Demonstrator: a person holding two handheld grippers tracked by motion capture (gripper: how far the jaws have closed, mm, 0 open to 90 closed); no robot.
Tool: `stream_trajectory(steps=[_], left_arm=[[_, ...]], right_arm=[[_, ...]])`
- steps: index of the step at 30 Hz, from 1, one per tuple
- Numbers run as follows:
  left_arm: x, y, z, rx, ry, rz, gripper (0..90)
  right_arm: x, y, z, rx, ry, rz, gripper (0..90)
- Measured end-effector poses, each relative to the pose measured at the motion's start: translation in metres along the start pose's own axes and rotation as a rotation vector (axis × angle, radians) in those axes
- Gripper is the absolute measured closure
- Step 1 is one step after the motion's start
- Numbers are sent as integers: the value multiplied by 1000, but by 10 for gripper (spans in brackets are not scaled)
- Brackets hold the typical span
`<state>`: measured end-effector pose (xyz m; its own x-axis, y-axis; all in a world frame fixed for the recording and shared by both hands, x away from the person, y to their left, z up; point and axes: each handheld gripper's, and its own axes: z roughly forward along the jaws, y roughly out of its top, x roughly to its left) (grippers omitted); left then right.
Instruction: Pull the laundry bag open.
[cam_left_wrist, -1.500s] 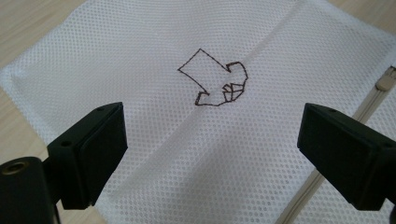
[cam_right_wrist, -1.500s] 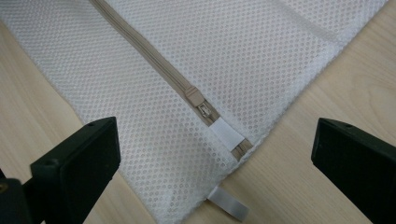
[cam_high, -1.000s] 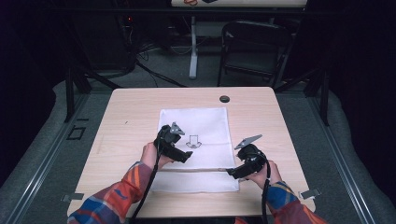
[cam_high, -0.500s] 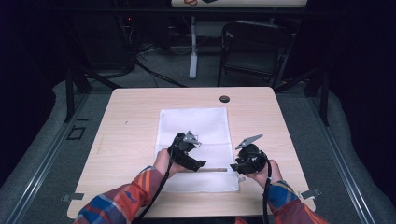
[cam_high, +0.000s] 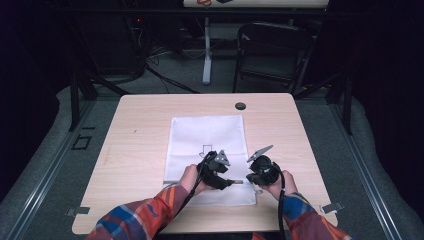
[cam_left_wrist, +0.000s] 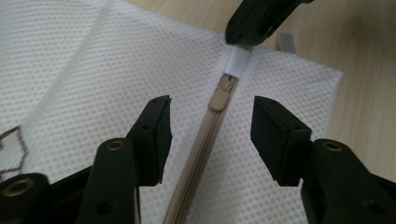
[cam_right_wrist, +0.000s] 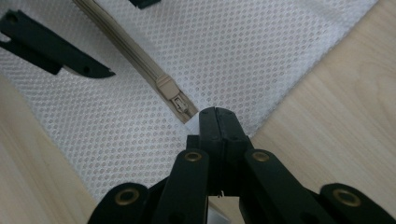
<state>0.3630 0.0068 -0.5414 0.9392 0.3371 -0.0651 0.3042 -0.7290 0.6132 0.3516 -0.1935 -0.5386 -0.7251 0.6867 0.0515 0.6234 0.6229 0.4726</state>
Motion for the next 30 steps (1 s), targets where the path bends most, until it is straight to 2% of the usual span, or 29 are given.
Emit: stream_trajectory(steps=[5,6,8,10,12,13,17,18,20,22,23,25,27,30], left_arm=[[-3,5,16,14,-17,14,589],[-4,5,18,19,-15,12,615],[-4,5,26,36,-25,14,634],[-5,6,30,48,-17,20,656],[-5,6,32,49,-11,34,675],[-5,6,33,52,-6,39,695],[-8,7,32,57,10,76,739],[-9,8,32,52,1,83,784],[-12,8,33,48,12,95,803],[-11,9,35,47,-1,83,808],[-10,8,35,42,-7,74,806],[-7,9,37,36,-23,55,781],[-7,9,39,37,-26,51,770],[-7,9,39,34,-27,39,813]], right_arm=[[-1,-1,8,7,15,7,900],[-2,-1,9,23,11,2,900],[-2,-2,10,17,21,11,900],[-3,-2,11,18,28,13,900],[-3,-2,14,19,39,15,900],[-2,-3,15,29,21,10,900],[-1,-3,16,22,24,13,900],[-2,-4,17,7,38,33,900],[-1,-4,16,13,36,37,900],[-2,-3,16,23,26,21,900],[-1,-4,17,4,39,39,900],[-2,-4,17,4,48,39,900],[-3,-4,16,14,38,42,900],[-2,-5,18,-5,44,56,900]])
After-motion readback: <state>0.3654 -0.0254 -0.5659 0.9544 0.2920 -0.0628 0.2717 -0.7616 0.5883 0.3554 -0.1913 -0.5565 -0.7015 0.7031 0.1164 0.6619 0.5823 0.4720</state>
